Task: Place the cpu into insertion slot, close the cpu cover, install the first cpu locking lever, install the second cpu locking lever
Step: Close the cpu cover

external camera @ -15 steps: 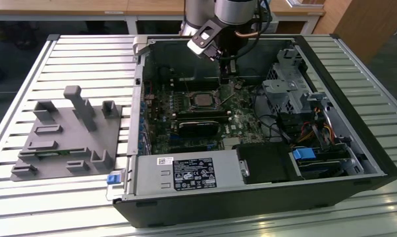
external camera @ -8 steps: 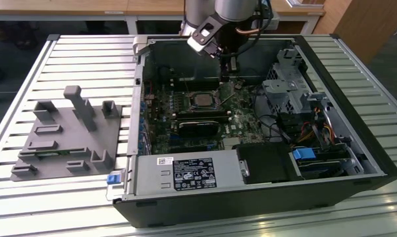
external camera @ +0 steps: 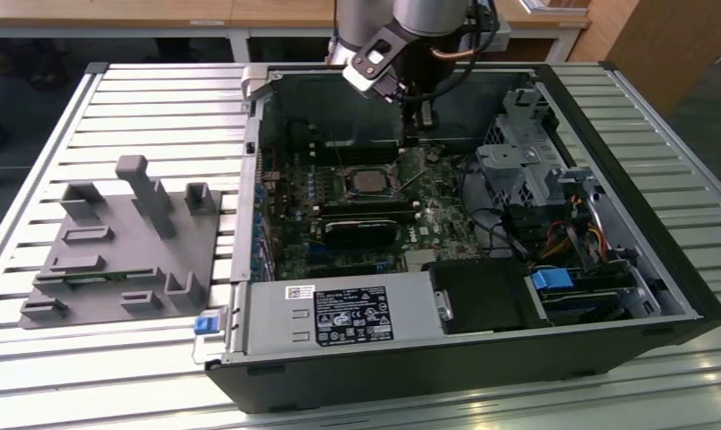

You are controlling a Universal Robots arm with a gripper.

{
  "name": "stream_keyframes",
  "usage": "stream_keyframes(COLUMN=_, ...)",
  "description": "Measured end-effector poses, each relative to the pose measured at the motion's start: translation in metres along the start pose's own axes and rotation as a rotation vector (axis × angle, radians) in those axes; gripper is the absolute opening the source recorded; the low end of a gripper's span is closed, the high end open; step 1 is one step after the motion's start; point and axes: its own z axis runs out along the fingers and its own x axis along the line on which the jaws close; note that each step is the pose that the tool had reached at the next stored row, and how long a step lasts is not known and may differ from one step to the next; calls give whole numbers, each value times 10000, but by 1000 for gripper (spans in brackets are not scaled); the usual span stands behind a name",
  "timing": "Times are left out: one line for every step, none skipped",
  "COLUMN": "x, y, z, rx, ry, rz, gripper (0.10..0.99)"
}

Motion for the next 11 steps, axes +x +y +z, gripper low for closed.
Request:
stream_keyframes(x=0, y=10, z=0, rx=1, ry=-1, rz=0, gripper=106)
stream_keyframes(x=0, y=19, z=0, rx=2, ry=0, rz=0, gripper=106)
stream_keyframes(x=0, y=29, z=1, rx=3, ry=0, rz=1, gripper=106)
stream_keyframes(x=0, y=42, z=1, rx=4, ry=1, rz=1, gripper=106)
stream_keyframes(x=0, y=54, z=2, rx=5, ry=2, rz=1, gripper=106)
stream_keyframes(x=0, y=62, z=3, rx=6, ry=2, rz=1, gripper=106)
stream_keyframes(x=0, y=77, z=3, rx=8, ry=2, rz=2, gripper=106)
stream_keyframes(x=0, y=93, z=4, rx=10, ry=3, rz=2, gripper=106)
stream_keyframes(x=1, y=100, z=5, rx=12, ry=2, rz=1, gripper=106)
stream_keyframes(x=1, y=105, z=5, rx=12, ry=2, rz=1, gripper=106)
stream_keyframes(x=1, y=112, z=5, rx=13, ry=3, rz=1, gripper=106)
